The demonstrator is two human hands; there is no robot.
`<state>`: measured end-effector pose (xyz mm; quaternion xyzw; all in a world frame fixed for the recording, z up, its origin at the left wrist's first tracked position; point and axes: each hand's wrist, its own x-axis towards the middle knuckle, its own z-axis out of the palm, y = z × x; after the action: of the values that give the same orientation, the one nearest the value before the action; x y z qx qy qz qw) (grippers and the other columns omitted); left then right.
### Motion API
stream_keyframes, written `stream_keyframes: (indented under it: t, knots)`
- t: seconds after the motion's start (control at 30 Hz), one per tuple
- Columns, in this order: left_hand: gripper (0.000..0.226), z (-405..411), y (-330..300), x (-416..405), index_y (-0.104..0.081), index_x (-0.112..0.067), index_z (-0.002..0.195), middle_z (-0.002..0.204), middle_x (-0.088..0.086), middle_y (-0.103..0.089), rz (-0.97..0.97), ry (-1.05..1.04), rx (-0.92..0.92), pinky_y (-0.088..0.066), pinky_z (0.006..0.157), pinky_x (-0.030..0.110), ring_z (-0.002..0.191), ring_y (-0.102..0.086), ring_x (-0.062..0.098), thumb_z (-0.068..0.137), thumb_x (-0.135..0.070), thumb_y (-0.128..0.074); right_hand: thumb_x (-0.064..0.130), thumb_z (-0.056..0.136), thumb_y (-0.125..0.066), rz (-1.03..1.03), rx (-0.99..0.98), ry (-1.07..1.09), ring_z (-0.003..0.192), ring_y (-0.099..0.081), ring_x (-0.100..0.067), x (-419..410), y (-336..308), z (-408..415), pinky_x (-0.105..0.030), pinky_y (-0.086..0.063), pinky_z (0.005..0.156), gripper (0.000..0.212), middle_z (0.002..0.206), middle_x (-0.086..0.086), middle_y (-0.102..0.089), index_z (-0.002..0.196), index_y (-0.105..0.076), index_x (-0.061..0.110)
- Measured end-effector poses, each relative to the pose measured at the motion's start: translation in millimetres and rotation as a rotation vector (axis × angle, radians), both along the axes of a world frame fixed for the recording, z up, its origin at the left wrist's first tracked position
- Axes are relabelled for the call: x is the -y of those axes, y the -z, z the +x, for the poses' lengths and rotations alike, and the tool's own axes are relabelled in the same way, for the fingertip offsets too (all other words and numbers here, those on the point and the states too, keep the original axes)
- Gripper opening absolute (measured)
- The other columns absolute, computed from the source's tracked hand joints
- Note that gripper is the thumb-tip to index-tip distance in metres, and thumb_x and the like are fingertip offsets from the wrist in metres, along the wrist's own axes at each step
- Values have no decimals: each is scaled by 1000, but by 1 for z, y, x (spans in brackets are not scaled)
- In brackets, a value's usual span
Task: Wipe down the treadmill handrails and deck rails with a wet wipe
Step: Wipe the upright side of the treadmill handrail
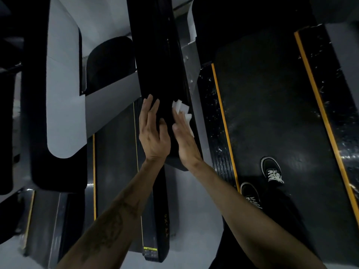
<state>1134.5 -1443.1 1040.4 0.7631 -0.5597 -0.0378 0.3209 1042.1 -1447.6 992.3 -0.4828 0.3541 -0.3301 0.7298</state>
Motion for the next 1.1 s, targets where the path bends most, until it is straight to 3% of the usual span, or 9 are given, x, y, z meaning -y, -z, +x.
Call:
stream_keyframes:
  t: [0.1, 0.23, 0.37, 0.5, 0.67, 0.8, 0.9, 1.03, 1.1]
  knots:
    - [47, 2, 0, 1, -52, 3, 144, 158, 18, -42, 15, 28, -22, -34, 120, 56, 151, -34, 33, 97, 0, -45, 52, 108, -26, -32, 13, -49, 155, 4, 3, -38, 15, -21, -50, -2, 129, 58, 170, 20, -5, 163, -15, 38]
    - [45, 3, 1, 1, -52, 5, 144, 157, 22, -43, 15, 58, 0, -33, 118, 62, 151, -34, 37, 101, -6, -42, 59, 106, -23, 81, -26, -53, 154, 4, 5, -66, 22, -32, -51, -4, 130, 56, 170, 22, -2, 159, -11, 47]
    - [45, 3, 2, 0, -53, 5, 144, 157, 21, -44, 8, 57, 17, -34, 119, 57, 150, -35, 37, 103, -10, -41, 57, 104, -24, 106, 72, 24, 155, 9, 2, -13, -3, -7, -49, 2, 129, 63, 171, 19, 5, 161, -5, 38]
    - [44, 4, 2, 0, -53, 5, 143, 156, 21, -44, 6, 56, 29, -33, 121, 55, 150, -35, 38, 103, -10, -41, 54, 104, -29, 35, 86, -11, 155, 6, 2, 1, -7, -1, -51, 1, 129, 67, 172, 15, -3, 164, -11, 29]
    - [44, 1, -2, 0, -53, 4, 143, 156, 19, -44, 14, 32, 27, -33, 121, 54, 151, -34, 36, 100, 2, -47, 61, 105, -29, -80, -28, -120, 156, 9, -3, -70, 26, -38, -60, -4, 127, 61, 169, 25, 4, 161, -11, 46]
    - [44, -2, -6, 1, -55, 3, 142, 156, 17, -45, 40, 20, 25, -31, 123, 50, 150, -36, 35, 99, 2, -48, 56, 107, -28, -39, -86, -94, 154, 12, 4, -55, 22, -29, -53, 0, 128, 57, 169, 25, 4, 159, -6, 52]
    - [40, 1, -11, 2, -59, 3, 136, 151, 16, -50, 57, 28, 90, -36, 117, 38, 139, -46, 34, 98, 0, -50, 52, 106, -29, -23, -31, -53, 152, 10, 9, -16, 3, -8, -47, 2, 129, 58, 169, 24, 1, 161, -11, 44]
    - [25, 16, -21, 24, -65, 0, 118, 126, 16, -60, 51, 13, 235, -45, 95, 39, 109, -54, 26, 96, 0, -53, 55, 106, -23, 17, 6, -10, 154, 9, 6, 24, -6, 7, -48, 1, 130, 62, 171, 17, 0, 163, -13, 35]
    - [25, 24, -26, 41, -64, -2, 119, 125, 16, -58, 66, 25, 266, -44, 97, 36, 110, -54, 27, 97, -3, -52, 52, 108, -20, 59, -11, -10, 153, 9, 7, 24, 2, 2, -49, 1, 130, 57, 170, 21, 1, 163, -12, 39]
